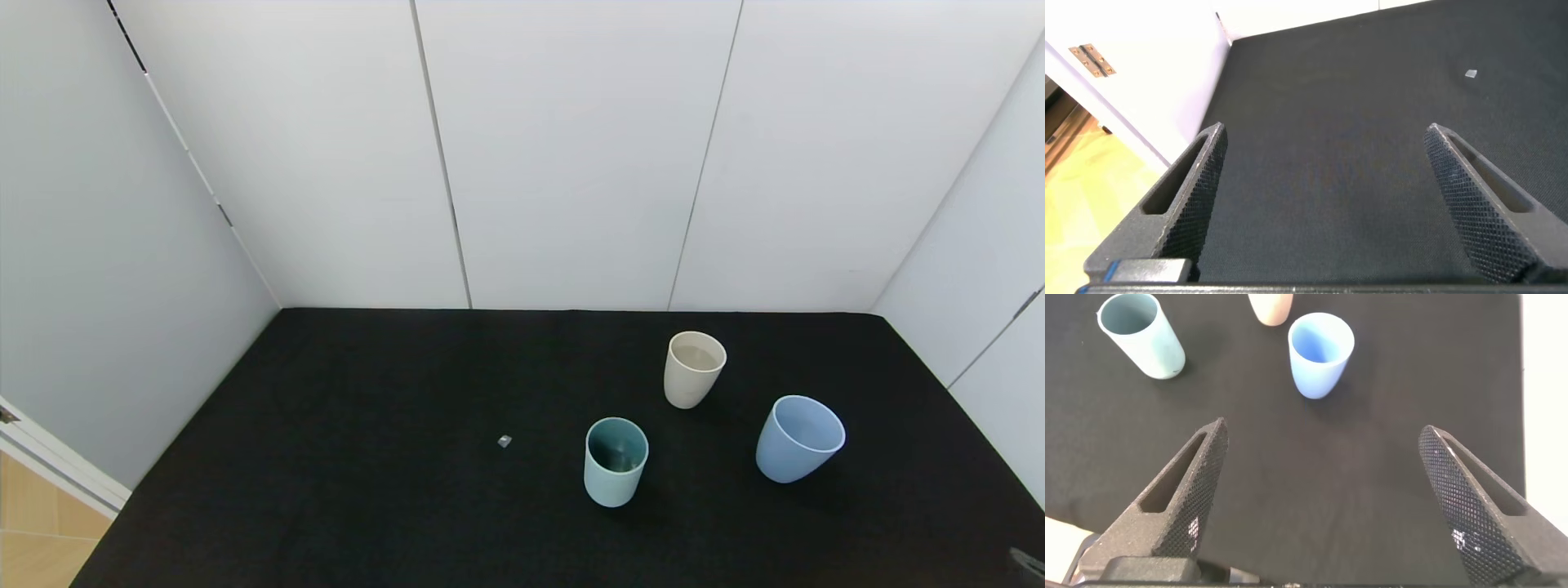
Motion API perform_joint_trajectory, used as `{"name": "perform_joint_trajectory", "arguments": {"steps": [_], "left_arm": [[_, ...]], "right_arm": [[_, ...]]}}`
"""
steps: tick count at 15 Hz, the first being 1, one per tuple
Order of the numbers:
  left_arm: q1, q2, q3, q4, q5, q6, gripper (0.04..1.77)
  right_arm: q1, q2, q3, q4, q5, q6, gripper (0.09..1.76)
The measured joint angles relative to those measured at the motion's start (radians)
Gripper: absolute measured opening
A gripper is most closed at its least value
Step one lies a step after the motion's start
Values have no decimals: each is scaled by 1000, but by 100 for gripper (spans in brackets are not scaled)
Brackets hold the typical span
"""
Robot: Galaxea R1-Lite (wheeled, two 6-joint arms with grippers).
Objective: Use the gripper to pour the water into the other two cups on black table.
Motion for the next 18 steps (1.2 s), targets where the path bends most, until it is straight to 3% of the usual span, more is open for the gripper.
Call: {"name": "perform_joint_trajectory", "arguments": {"steps": [6, 8, 18], "left_arm": [[0, 0, 0, 0, 0, 0, 172], [0, 0, 0, 0, 0, 0, 172], [0, 0, 0, 0, 0, 0, 172]], "right_arm": [[-54, -287, 69, 90, -1, -2, 170], [-59, -357, 100, 93, -42, 7, 170], [-6, -641, 249, 73, -94, 16, 170]]}}
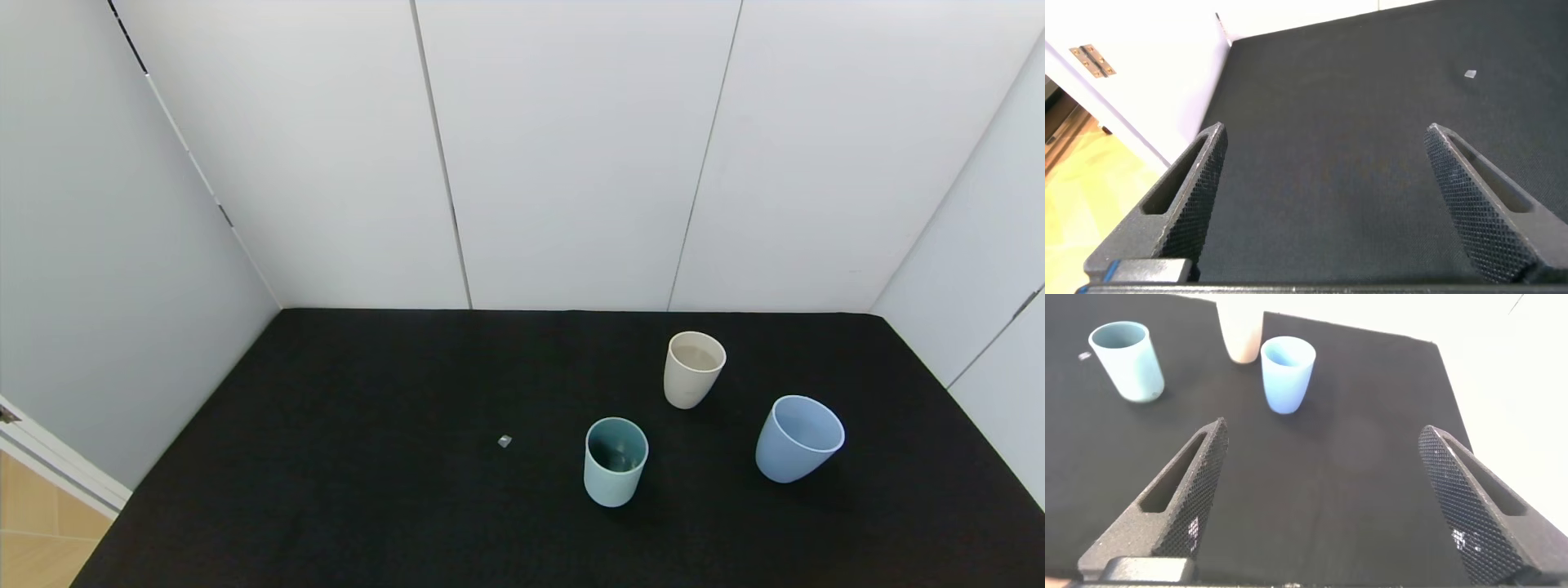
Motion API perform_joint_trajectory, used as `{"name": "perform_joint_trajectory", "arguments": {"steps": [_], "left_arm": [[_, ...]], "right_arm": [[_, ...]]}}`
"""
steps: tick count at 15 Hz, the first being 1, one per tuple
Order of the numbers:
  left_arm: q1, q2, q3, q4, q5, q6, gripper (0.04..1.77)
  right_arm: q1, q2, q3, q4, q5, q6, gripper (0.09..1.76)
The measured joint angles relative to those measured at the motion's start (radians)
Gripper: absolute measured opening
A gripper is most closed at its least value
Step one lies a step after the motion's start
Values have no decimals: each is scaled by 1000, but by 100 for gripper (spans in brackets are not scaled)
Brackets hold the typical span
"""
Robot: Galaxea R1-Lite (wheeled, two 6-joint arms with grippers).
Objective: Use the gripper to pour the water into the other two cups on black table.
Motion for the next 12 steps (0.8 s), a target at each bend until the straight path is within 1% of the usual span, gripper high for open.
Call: {"name": "perform_joint_trajectory", "arguments": {"steps": [3, 4, 7, 12], "left_arm": [[0, 0, 0, 0, 0, 0, 172], [0, 0, 0, 0, 0, 0, 172], [0, 0, 0, 0, 0, 0, 172], [-1, 0, 0, 0, 0, 0, 172]], "right_arm": [[0, -17, 96, -146, -40, -5, 170], [-1, -19, 117, -157, -48, 4, 170], [0, -21, 135, -130, -50, 57, 170], [0, -22, 139, -124, -50, 64, 170]]}}
